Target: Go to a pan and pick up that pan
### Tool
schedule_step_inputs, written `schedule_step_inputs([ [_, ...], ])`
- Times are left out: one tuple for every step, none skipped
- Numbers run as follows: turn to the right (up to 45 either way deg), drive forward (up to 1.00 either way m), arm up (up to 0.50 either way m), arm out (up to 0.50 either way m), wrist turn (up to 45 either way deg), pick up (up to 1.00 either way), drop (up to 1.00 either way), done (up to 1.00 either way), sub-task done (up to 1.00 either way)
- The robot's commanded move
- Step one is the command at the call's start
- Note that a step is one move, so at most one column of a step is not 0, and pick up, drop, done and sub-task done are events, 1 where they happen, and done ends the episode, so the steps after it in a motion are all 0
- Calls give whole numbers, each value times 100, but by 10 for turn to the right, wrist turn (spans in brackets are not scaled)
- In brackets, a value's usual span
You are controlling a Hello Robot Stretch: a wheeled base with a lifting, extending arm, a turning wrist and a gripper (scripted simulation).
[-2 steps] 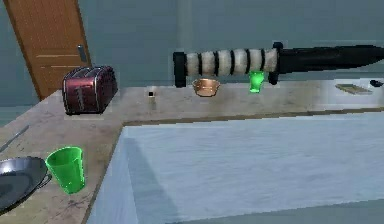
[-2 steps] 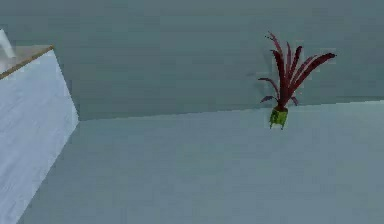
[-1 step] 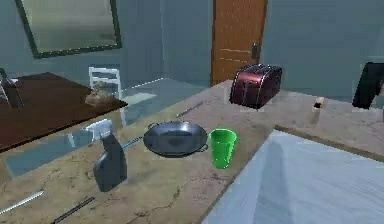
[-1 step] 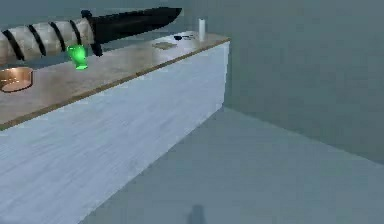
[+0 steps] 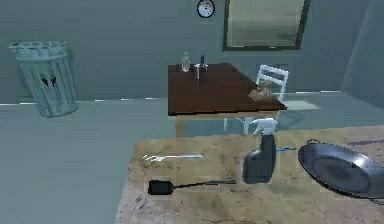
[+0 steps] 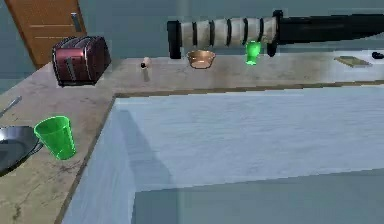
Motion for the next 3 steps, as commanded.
schedule_step_inputs([
  [-420,0,0,0,0,0,0,0,0],
  [0,0,50,0,0,0,0,0,0],
  [0,0,38,0,0,0,0,0,0],
])
